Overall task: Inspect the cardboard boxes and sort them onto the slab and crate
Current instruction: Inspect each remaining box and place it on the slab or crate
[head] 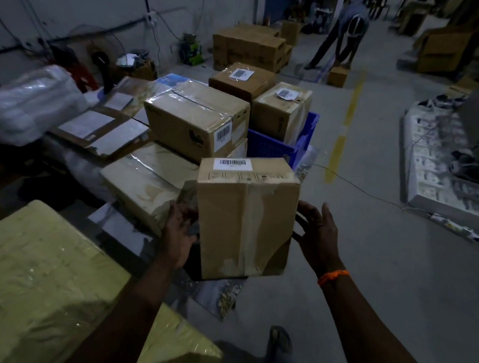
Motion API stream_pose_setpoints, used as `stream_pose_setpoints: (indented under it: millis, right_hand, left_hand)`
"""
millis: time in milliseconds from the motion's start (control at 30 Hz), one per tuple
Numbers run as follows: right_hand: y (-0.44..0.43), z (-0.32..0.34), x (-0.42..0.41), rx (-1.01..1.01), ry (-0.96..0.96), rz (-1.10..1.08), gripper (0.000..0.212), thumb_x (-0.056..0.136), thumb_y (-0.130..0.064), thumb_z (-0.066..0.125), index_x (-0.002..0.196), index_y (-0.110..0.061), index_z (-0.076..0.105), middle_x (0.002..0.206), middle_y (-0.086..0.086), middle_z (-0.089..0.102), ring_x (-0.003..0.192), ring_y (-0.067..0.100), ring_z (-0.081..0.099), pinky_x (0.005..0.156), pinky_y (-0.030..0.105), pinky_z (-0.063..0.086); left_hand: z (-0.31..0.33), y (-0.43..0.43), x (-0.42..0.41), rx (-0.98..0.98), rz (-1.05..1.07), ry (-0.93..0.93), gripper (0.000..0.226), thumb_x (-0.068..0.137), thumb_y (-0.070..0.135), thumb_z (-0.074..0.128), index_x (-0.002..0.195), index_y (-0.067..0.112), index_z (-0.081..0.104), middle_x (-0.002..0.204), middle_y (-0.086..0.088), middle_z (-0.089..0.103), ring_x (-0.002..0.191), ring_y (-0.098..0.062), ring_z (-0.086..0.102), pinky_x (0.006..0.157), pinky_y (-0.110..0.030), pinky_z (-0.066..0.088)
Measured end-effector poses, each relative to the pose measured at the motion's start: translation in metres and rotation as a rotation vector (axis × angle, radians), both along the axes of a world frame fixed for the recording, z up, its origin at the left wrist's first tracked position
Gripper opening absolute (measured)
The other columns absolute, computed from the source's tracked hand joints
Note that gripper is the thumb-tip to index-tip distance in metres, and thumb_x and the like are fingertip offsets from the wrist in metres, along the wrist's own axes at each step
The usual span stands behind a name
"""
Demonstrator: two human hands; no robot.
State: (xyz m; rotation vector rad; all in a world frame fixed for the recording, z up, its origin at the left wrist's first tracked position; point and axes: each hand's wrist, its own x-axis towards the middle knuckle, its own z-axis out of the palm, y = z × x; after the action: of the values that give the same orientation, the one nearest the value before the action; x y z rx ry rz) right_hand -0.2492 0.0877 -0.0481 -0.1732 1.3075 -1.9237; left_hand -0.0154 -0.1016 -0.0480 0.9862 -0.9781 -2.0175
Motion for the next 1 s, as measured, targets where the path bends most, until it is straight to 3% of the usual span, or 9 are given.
stream_pose_setpoints:
  millis: [67, 167, 333, 533, 633, 733, 867, 933, 1000]
  right_hand:
    - [0.006, -0.01, 0.008, 0.028, -0.018, 0.0, 0.057, 0.103, -0.062, 0.04, 0.104, -0.014, 0.072, 0.131, 0.009, 0.07, 0.133, 0.03, 0.056, 0.111, 0.058, 0.04]
    - [0.015, -0.019, 0.021, 0.1, -0.004, 0.003, 0.056, 0.104, -0.059, 0.041, 0.119, -0.014, 0.072, 0.125, 0.008, 0.073, 0.127, 0.028, 0.06, 0.11, 0.057, 0.041]
    - [0.019, -0.028, 0.044, 0.172, 0.099, 0.07, 0.038, 0.105, -0.051, 0.045, 0.119, -0.031, 0.075, 0.126, 0.0, 0.073, 0.125, 0.025, 0.061, 0.105, 0.055, 0.047]
    - [0.028, -0.025, 0.039, 0.318, 0.273, 0.127, 0.027, 0.106, -0.037, 0.053, 0.124, -0.022, 0.066, 0.125, 0.0, 0.07, 0.122, 0.025, 0.063, 0.105, 0.057, 0.051]
    - [0.026, 0.001, 0.039, 0.48, 0.543, -0.005, 0.032, 0.106, -0.04, 0.053, 0.13, -0.02, 0.059, 0.135, 0.005, 0.063, 0.121, 0.021, 0.059, 0.097, 0.039, 0.05]
    - [0.02, 0.034, 0.047, 0.513, 1.006, -0.16, 0.044, 0.105, -0.045, 0.053, 0.139, -0.017, 0.055, 0.14, 0.007, 0.056, 0.121, 0.014, 0.053, 0.094, 0.029, 0.044]
    - [-0.009, 0.049, 0.069, 0.586, 1.51, 0.228, 0.059, 0.103, -0.05, 0.053, 0.153, -0.02, 0.044, 0.163, 0.006, 0.035, 0.149, 0.023, 0.032, 0.116, 0.038, 0.028]
    - [-0.024, 0.042, 0.076, 0.689, 1.56, 0.402, 0.068, 0.105, -0.056, 0.042, 0.161, -0.02, 0.029, 0.171, 0.007, 0.02, 0.158, 0.026, 0.015, 0.125, 0.039, 0.011]
    - [-0.029, 0.034, 0.077, 0.788, 1.618, 0.469, 0.075, 0.104, -0.064, 0.02, 0.164, -0.018, 0.021, 0.172, 0.01, 0.016, 0.159, 0.027, 0.011, 0.128, 0.044, 0.012]
  left_hand:
    - [-0.007, 0.005, 0.006, 0.028, 0.016, -0.008, 0.051, 0.099, 0.057, 0.039, 0.107, 0.016, 0.067, 0.105, -0.005, 0.074, 0.107, -0.026, 0.065, 0.089, -0.044, 0.051]
    - [-0.017, 0.007, 0.014, 0.035, 0.017, -0.054, 0.054, 0.101, 0.06, 0.038, 0.122, 0.02, 0.067, 0.117, -0.007, 0.072, 0.114, -0.027, 0.063, 0.1, -0.047, 0.048]
    - [-0.022, 0.014, 0.027, 0.0, -0.021, -0.039, 0.051, 0.108, 0.049, 0.027, 0.111, 0.023, 0.071, 0.109, -0.007, 0.076, 0.107, -0.026, 0.068, 0.094, -0.047, 0.052]
    - [-0.016, 0.012, 0.042, -0.049, -0.001, -0.197, 0.053, 0.101, 0.062, 0.036, 0.125, 0.026, 0.067, 0.126, -0.005, 0.07, 0.124, -0.029, 0.059, 0.109, -0.061, 0.04]
    - [0.002, 0.006, 0.042, -0.323, 0.058, -0.407, 0.066, 0.086, 0.082, 0.042, 0.119, 0.031, 0.067, 0.121, -0.002, 0.07, 0.116, -0.025, 0.063, 0.102, -0.056, 0.048]
    - [0.037, 0.006, 0.03, -0.954, -0.029, -0.519, 0.039, 0.096, 0.062, 0.049, 0.121, 0.034, 0.061, 0.124, 0.003, 0.061, 0.113, -0.015, 0.06, 0.088, -0.035, 0.055]
    - [0.047, 0.018, -0.008, -1.518, -0.439, -0.713, 0.062, 0.098, 0.059, 0.033, 0.148, 0.023, 0.046, 0.155, -0.005, 0.043, 0.144, -0.021, 0.035, 0.115, -0.041, 0.034]
    - [0.033, 0.021, -0.018, -1.62, -0.566, -0.885, 0.072, 0.098, 0.06, 0.017, 0.155, 0.02, 0.035, 0.163, -0.007, 0.03, 0.153, -0.025, 0.022, 0.122, -0.049, 0.022]
    - [0.026, 0.021, -0.017, -1.679, -0.578, -1.009, 0.079, 0.1, 0.061, 0.0, 0.156, 0.017, 0.034, 0.163, -0.009, 0.031, 0.152, -0.027, 0.027, 0.122, -0.054, 0.022]
